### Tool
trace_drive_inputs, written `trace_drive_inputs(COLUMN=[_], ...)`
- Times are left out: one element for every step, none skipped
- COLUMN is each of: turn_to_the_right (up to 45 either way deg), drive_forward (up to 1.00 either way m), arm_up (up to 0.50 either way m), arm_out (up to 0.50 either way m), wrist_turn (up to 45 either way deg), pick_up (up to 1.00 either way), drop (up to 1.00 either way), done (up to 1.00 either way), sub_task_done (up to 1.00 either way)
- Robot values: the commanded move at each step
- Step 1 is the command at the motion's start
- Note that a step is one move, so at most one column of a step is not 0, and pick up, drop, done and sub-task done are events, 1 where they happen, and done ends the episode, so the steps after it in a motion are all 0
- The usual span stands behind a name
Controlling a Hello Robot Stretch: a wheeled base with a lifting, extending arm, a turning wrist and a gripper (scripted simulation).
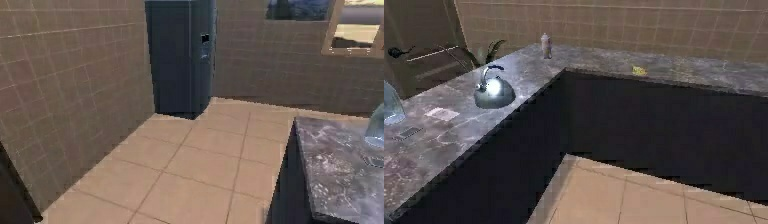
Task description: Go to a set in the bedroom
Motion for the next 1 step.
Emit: trace_drive_inputs(turn_to_the_right=[-24.0], drive_forward=[0.00], arm_up=[0.00], arm_out=[0.00], wrist_turn=[0.0], pick_up=[0.00], drop=[0.00], done=[0.00], sub_task_done=[0.00])
